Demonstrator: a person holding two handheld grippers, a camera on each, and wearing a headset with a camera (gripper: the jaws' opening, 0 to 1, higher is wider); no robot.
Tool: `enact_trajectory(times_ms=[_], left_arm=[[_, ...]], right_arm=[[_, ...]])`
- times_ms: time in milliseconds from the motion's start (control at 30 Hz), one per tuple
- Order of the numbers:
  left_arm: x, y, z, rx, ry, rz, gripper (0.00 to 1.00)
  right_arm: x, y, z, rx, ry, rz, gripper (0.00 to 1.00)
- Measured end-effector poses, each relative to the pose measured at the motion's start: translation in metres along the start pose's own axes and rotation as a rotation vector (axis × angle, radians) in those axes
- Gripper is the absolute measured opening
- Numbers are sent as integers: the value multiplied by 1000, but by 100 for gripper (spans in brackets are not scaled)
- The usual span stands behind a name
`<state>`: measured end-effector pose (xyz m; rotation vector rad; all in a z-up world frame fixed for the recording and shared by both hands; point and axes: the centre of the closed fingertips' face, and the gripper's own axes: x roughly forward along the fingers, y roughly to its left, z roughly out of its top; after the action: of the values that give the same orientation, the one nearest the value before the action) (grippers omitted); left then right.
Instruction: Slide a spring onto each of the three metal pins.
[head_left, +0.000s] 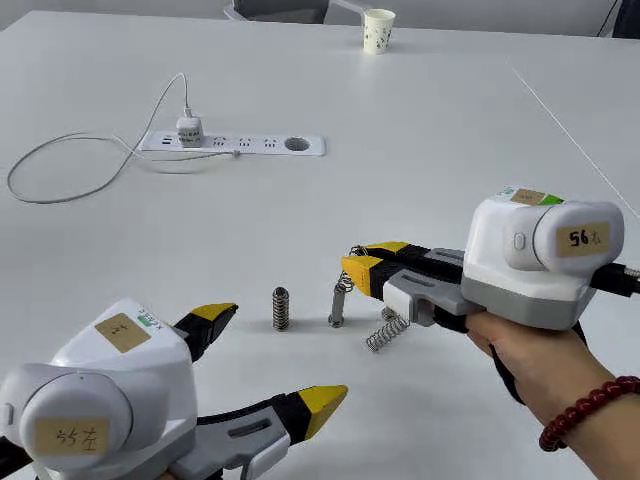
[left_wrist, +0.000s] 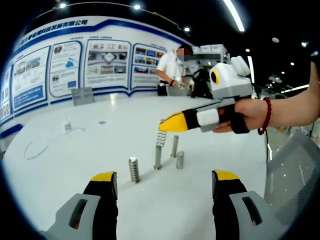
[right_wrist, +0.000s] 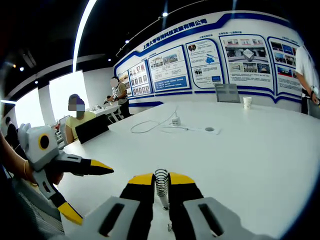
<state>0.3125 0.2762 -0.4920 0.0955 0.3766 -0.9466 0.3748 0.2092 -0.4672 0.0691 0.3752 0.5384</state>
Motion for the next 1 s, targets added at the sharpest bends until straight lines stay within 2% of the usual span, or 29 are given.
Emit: enact_trajectory(times_ms=[233, 1000], left_arm=[[0, 1, -2, -4, 7, 1, 81], [-1, 2, -3, 5, 13, 4, 77]], right_arm=[[5, 1, -5, -21, 18, -1, 11], [15, 1, -28, -74, 91, -17, 11]])
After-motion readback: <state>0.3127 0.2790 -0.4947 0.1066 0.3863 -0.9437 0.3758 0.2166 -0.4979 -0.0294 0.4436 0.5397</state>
